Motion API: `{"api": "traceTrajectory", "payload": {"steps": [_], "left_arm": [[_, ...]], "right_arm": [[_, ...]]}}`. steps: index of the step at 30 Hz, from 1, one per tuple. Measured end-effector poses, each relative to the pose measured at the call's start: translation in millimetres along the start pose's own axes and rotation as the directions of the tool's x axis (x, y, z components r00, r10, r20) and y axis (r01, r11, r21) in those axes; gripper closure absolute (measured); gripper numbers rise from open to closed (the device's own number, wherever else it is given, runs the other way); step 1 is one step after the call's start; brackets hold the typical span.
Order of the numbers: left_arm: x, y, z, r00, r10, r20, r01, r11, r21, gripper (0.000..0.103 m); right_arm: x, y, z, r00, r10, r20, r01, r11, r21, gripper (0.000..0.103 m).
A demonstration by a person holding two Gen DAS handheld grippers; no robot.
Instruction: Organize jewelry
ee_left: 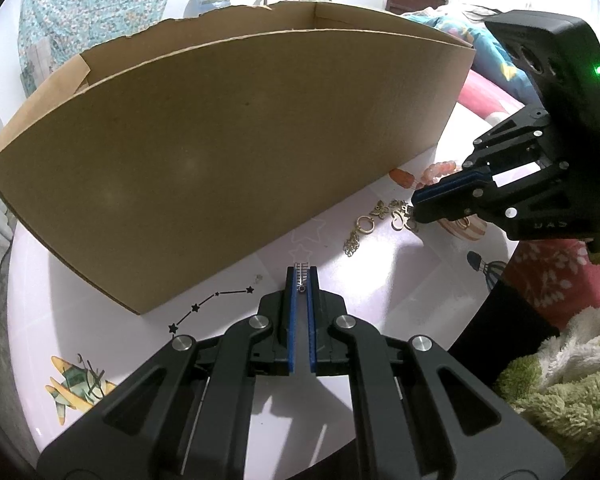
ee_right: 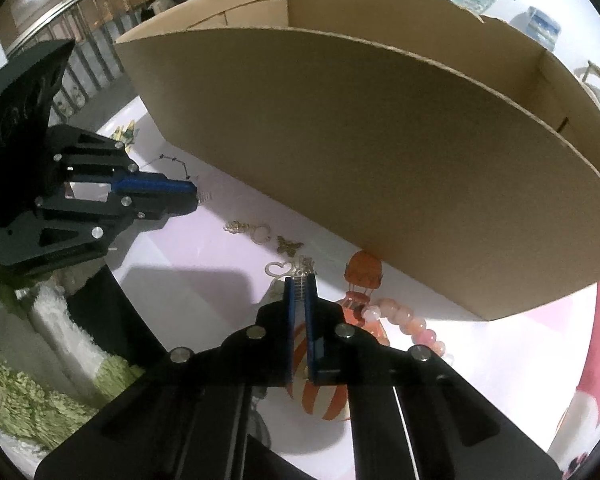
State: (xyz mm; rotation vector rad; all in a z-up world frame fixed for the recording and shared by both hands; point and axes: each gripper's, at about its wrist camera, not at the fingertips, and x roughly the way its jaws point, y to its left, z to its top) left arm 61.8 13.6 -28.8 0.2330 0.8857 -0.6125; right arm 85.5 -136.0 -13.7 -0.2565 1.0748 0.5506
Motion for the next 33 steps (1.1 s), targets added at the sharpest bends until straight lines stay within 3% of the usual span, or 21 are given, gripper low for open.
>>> {"api": "traceTrajectory", "payload": {"steps": [11, 21, 27, 33], "left_arm": [[-1, 0, -2, 1.000, -0.001, 0.009, 0.001, 1.000, -0.004, 0.099], [-20, 0, -3, 0.999, 0.005, 0.044, -0.005, 1.000, 0.001, 0.099], [-51, -6, 1, 0.996, 0.016, 0.088, -0.017, 1.000, 0.016, 0.099], [-103, -13, 27, 0.980, -0.007, 0.197, -0.002, 0.999, 0.043, 0.099]], "right_arm": [[-26, -6, -4, 0.997, -0.006, 0.078, -0.002, 0.995, 0.101, 0.098], [-65, -8, -6, 0.981, -0.012, 0.194, -0.020, 0.986, 0.164, 0.098], [-85, -2, 1, 0.965, -0.016, 0.263, -0.026, 0.988, 0.153, 0.098], [-121, 4, 21, 0.933, 0.002, 0.360, -0.038, 0.995, 0.094, 0.098]]}}
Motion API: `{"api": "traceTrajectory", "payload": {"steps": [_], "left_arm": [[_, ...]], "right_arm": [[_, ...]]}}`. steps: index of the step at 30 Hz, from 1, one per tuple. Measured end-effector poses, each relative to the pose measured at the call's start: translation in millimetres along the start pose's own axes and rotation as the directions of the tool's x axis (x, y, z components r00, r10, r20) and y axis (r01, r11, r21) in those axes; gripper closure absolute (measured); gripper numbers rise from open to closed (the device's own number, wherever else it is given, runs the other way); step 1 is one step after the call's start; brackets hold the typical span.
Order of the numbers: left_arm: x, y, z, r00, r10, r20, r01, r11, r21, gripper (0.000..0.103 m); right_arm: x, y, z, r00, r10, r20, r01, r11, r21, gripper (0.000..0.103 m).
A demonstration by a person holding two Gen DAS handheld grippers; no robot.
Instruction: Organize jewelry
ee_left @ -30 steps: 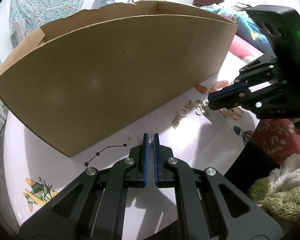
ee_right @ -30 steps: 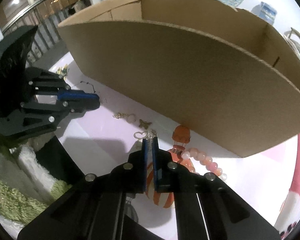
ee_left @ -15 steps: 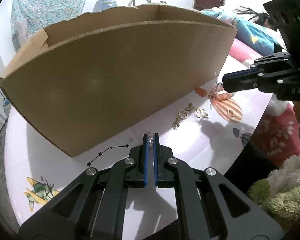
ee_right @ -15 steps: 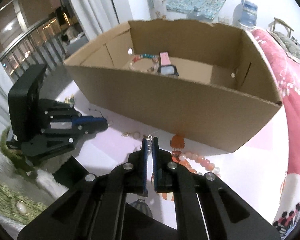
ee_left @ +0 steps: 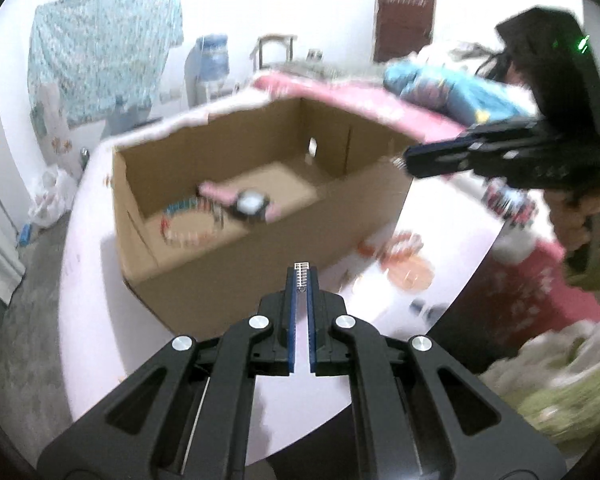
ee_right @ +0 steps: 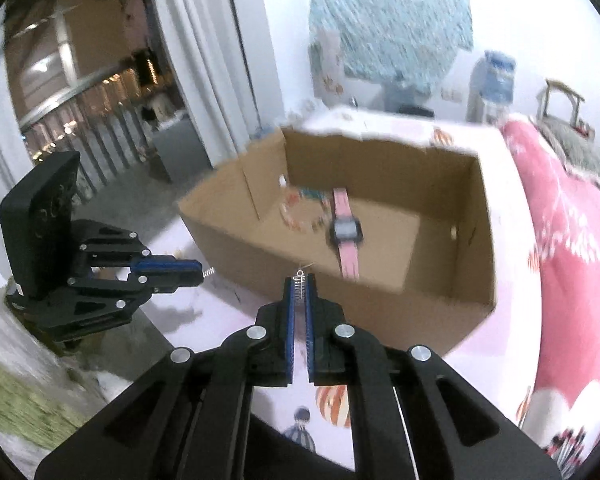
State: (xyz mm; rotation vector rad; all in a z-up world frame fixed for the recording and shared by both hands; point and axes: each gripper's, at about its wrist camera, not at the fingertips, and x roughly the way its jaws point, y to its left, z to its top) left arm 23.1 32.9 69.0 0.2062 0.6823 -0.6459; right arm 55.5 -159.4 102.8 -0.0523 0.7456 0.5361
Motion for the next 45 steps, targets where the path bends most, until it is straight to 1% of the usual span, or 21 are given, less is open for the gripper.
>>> {"api": "traceTrajectory", "payload": {"steps": [3, 5, 7, 9, 12, 13, 14, 17, 18, 20, 22, 24, 27, 30, 31, 33, 34, 39, 40, 43, 45], "left_arm": [[-17, 4, 25, 0.998, -0.019, 0.064, 0.018, 1.000, 0.006, 0.099], [-19, 11, 42, 0.996, -0.036, 0.084, 0.036, 0.999, -0.001, 0.099], [-10, 22, 57, 0.996, -0.050, 0.071, 0.052, 0.998, -0.024, 0.099], [3, 33, 70, 0.998, -0.044, 0.041, 0.045, 0.998, -0.039, 0.099], [37, 53, 95, 0.994, -0.104, -0.034, 0.100, 0.989, -0.108, 0.099], [53, 62, 106, 0.987, -0.143, -0.069, 0.132, 0.981, -0.145, 0.099], [64, 69, 113, 0.983, -0.154, -0.095, 0.137, 0.976, -0.169, 0.099], [102, 82, 140, 0.973, -0.161, -0.166, 0.128, 0.973, -0.193, 0.099], [114, 86, 146, 0.967, -0.172, -0.187, 0.132, 0.969, -0.208, 0.099], [144, 93, 158, 0.947, -0.209, -0.242, 0.147, 0.956, -0.253, 0.099], [172, 93, 167, 0.939, -0.174, -0.298, 0.103, 0.965, -0.240, 0.099], [193, 89, 172, 0.929, -0.160, -0.335, 0.091, 0.973, -0.211, 0.099], [213, 86, 173, 0.911, -0.182, -0.369, 0.104, 0.969, -0.222, 0.099], [235, 84, 172, 0.891, -0.193, -0.410, 0.101, 0.966, -0.237, 0.099], [237, 83, 170, 0.887, -0.194, -0.418, 0.097, 0.965, -0.243, 0.096], [243, 83, 166, 0.879, -0.191, -0.437, 0.085, 0.964, -0.250, 0.080], [243, 82, 166, 0.880, -0.187, -0.436, 0.082, 0.965, -0.250, 0.071], [232, 87, 168, 0.894, -0.185, -0.408, 0.076, 0.961, -0.267, 0.070], [226, 90, 170, 0.901, -0.184, -0.393, 0.076, 0.958, -0.275, 0.069], [195, 97, 177, 0.929, -0.153, -0.336, 0.061, 0.961, -0.268, 0.062], [167, 102, 179, 0.950, -0.136, -0.282, 0.059, 0.963, -0.264, 0.055]], "right_arm": [[-13, 1, 22, 0.998, 0.026, 0.064, -0.024, 0.999, -0.029, 0.098], [-18, -1, 40, 0.994, 0.034, 0.104, -0.029, 0.998, -0.058, 0.098], [-15, -4, 53, 0.992, 0.028, 0.119, -0.018, 0.996, -0.084, 0.098], [-8, -9, 63, 0.994, 0.027, 0.109, -0.016, 0.995, -0.096, 0.098], [21, -28, 82, 0.999, 0.032, 0.038, -0.029, 0.996, -0.090, 0.098], [31, -34, 87, 1.000, 0.024, 0.012, -0.023, 0.996, -0.084, 0.098], [41, -40, 91, 1.000, 0.017, -0.019, -0.018, 0.997, -0.077, 0.098], [76, -63, 101, 0.993, -0.015, -0.116, 0.010, 0.999, -0.043, 0.098], [85, -69, 103, 0.990, -0.025, -0.141, 0.020, 0.999, -0.033, 0.098], [102, -80, 105, 0.981, -0.049, -0.189, 0.045, 0.999, -0.025, 0.098], [115, -90, 105, 0.972, -0.071, -0.223, 0.069, 0.997, -0.017, 0.098], [117, -95, 106, 0.969, -0.078, -0.233, 0.080, 0.997, -0.004, 0.098], [112, -97, 106, 0.972, -0.078, -0.220, 0.081, 0.997, 0.005, 0.098], [107, -102, 104, 0.972, -0.104, -0.211, 0.110, 0.994, 0.013, 0.098], [106, -105, 103, 0.972, -0.106, -0.212, 0.114, 0.993, 0.025, 0.098], [104, -111, 101, 0.971, -0.102, -0.217, 0.115, 0.992, 0.051, 0.098], [103, -114, 99, 0.970, -0.103, -0.221, 0.119, 0.991, 0.062, 0.098], [96, -120, 95, 0.969, -0.092, -0.228, 0.116, 0.989, 0.093, 0.097], [95, -120, 96, 0.970, -0.082, -0.231, 0.108, 0.989, 0.098, 0.097], [90, -117, 99, 0.970, -0.045, -0.240, 0.073, 0.991, 0.111, 0.097], [91, -112, 103, 0.965, -0.004, -0.263, 0.034, 0.993, 0.109, 0.091]]}}
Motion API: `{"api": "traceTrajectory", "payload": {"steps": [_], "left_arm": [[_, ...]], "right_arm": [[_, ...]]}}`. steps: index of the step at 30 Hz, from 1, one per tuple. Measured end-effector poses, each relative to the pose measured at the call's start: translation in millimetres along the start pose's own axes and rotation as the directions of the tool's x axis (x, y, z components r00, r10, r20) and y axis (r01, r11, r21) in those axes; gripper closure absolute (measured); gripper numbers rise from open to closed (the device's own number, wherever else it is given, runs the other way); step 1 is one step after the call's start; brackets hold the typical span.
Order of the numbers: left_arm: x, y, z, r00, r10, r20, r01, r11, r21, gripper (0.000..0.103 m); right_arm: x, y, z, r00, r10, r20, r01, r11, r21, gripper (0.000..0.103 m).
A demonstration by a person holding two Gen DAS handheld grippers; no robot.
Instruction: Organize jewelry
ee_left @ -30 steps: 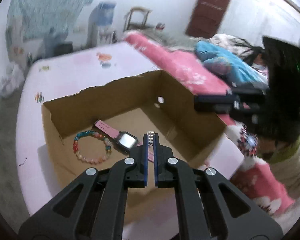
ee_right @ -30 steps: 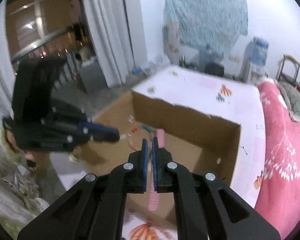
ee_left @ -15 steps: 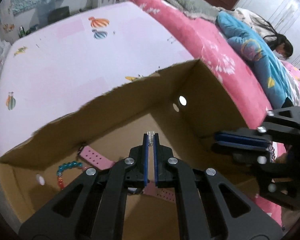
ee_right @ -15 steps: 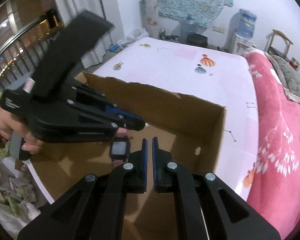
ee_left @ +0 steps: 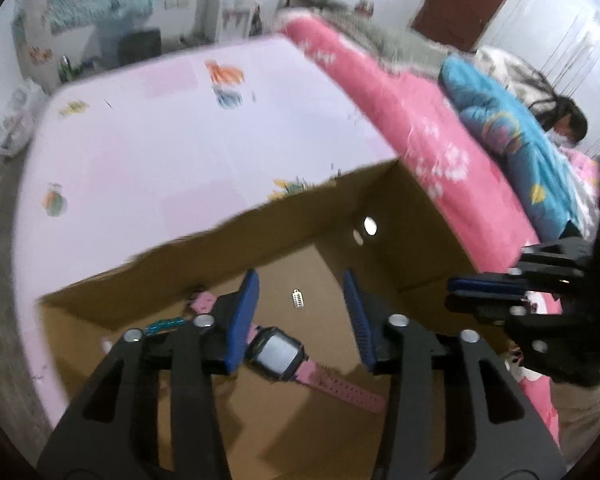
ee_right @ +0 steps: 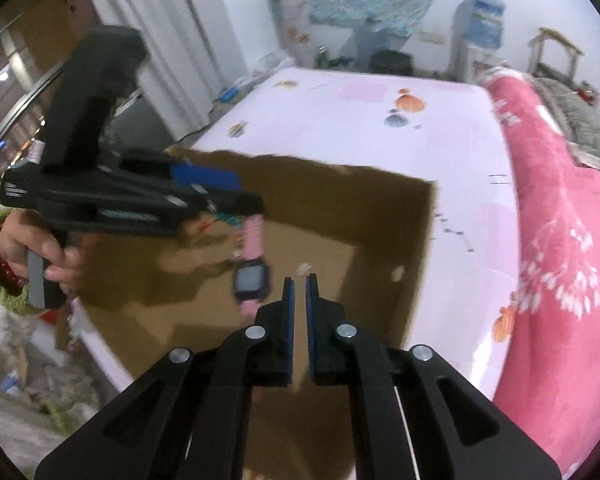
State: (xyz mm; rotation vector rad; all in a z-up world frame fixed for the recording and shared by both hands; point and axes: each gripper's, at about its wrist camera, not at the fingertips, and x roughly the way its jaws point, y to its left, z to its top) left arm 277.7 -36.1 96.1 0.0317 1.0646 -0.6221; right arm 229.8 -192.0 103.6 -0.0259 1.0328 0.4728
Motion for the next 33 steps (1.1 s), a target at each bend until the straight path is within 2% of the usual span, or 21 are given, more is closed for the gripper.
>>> {"api": "traceTrajectory", "payload": {"steps": [2, 3, 6, 9, 13, 15, 18, 21, 23, 26, 30, 33], "left_arm": [[-34, 3, -12, 0.997, 0.000, 0.076, 0.001, 1.000, -0.009, 0.047], [-48, 5, -19, 0.994, 0.003, 0.111, -0.002, 1.000, -0.013, 0.046], [-92, 8, -48, 0.975, 0.023, 0.221, -0.020, 1.000, -0.018, 0.042], [-127, 11, -88, 0.945, 0.084, 0.315, -0.075, 0.996, -0.042, 0.038], [-148, 21, -134, 0.911, 0.189, 0.367, -0.165, 0.982, -0.098, 0.034], [-152, 30, -153, 0.902, 0.234, 0.363, -0.199, 0.971, -0.130, 0.034], [-149, 46, -177, 0.903, 0.279, 0.327, -0.228, 0.956, -0.187, 0.034], [-137, 64, -198, 0.914, 0.302, 0.270, -0.239, 0.940, -0.243, 0.034], [-132, 74, -210, 0.922, 0.300, 0.243, -0.234, 0.935, -0.268, 0.034], [-128, 84, -222, 0.927, 0.301, 0.225, -0.229, 0.927, -0.298, 0.034], [-128, 91, -231, 0.924, 0.306, 0.228, -0.227, 0.921, -0.315, 0.034], [-128, 95, -234, 0.923, 0.311, 0.227, -0.229, 0.917, -0.326, 0.034]], "right_arm": [[5, 12, 3, 0.997, 0.049, -0.053, -0.050, 0.999, -0.021, 0.068], [10, 18, 5, 0.993, 0.079, -0.087, -0.083, 0.996, -0.033, 0.066], [36, 38, 11, 0.968, 0.127, -0.218, -0.145, 0.987, -0.067, 0.066], [69, 53, 14, 0.930, 0.118, -0.347, -0.160, 0.983, -0.094, 0.066], [112, 59, 11, 0.870, 0.085, -0.485, -0.147, 0.985, -0.090, 0.066], [126, 59, 9, 0.851, 0.062, -0.522, -0.126, 0.988, -0.088, 0.066], [141, 60, 5, 0.830, 0.035, -0.557, -0.104, 0.990, -0.093, 0.071], [150, 63, 2, 0.819, 0.010, -0.574, -0.085, 0.991, -0.105, 0.077], [155, 63, 0, 0.814, -0.011, -0.581, -0.068, 0.991, -0.114, 0.087], [155, 61, 2, 0.816, -0.017, -0.578, -0.054, 0.993, -0.106, 0.097], [153, 55, -1, 0.815, -0.014, -0.579, -0.047, 0.995, -0.089, 0.098], [150, 54, -1, 0.823, -0.014, -0.568, -0.044, 0.995, -0.088, 0.099]]}}
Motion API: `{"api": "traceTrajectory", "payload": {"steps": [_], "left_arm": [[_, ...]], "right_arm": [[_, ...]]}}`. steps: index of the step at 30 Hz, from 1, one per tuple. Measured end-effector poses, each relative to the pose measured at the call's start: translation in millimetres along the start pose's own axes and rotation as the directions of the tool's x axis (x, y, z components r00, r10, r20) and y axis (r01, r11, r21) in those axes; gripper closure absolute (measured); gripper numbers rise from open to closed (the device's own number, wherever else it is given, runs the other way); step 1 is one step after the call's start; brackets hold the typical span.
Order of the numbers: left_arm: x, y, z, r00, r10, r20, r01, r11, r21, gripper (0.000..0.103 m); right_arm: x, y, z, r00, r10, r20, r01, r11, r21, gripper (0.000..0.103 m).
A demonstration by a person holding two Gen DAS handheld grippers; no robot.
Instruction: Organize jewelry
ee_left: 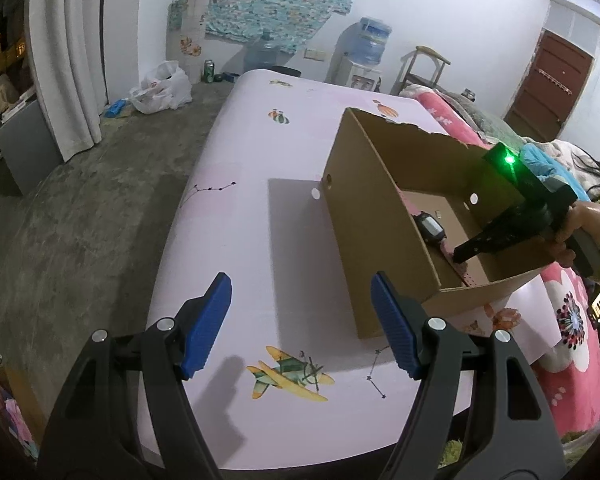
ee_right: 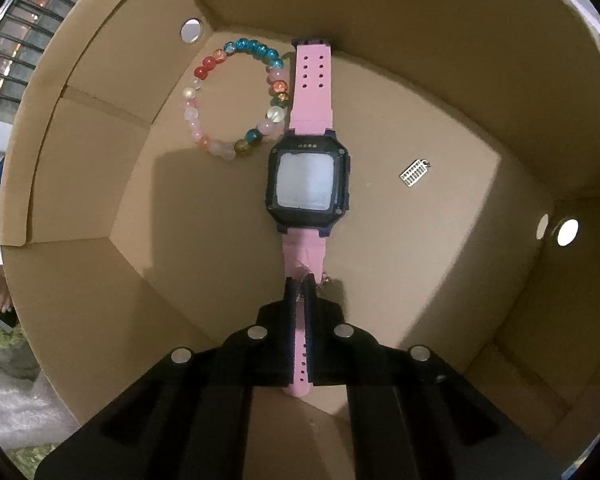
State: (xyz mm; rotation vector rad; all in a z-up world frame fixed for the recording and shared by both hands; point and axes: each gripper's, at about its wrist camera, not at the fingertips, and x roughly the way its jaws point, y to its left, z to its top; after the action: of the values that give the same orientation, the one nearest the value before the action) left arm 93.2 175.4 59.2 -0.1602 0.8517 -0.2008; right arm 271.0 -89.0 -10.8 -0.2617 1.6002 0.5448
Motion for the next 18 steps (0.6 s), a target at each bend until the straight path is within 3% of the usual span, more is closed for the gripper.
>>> {"api": "traceTrajectory", "payload": {"steps": [7, 15, 18], "left_arm": [[4, 5, -2, 1.000, 0.000, -0.002, 0.000, 1.000, -0.020, 0.034], [9, 9, -7, 1.000, 0.009, -0.018, -0.010, 0.999, -0.033, 0.034], [8, 10, -8, 1.000, 0.013, -0.018, -0.014, 0.999, -0.039, 0.034]], "right_arm": [[-23, -10, -8, 0.998, -0.025, 0.059, 0.024, 1.000, 0.011, 0.100], [-53, -39, 4, 0.982, -0.131, 0.137, 0.120, 0.989, 0.089, 0.100], [-49, -40, 5, 0.992, -0.073, 0.101, 0.062, 0.992, 0.109, 0.098]]}}
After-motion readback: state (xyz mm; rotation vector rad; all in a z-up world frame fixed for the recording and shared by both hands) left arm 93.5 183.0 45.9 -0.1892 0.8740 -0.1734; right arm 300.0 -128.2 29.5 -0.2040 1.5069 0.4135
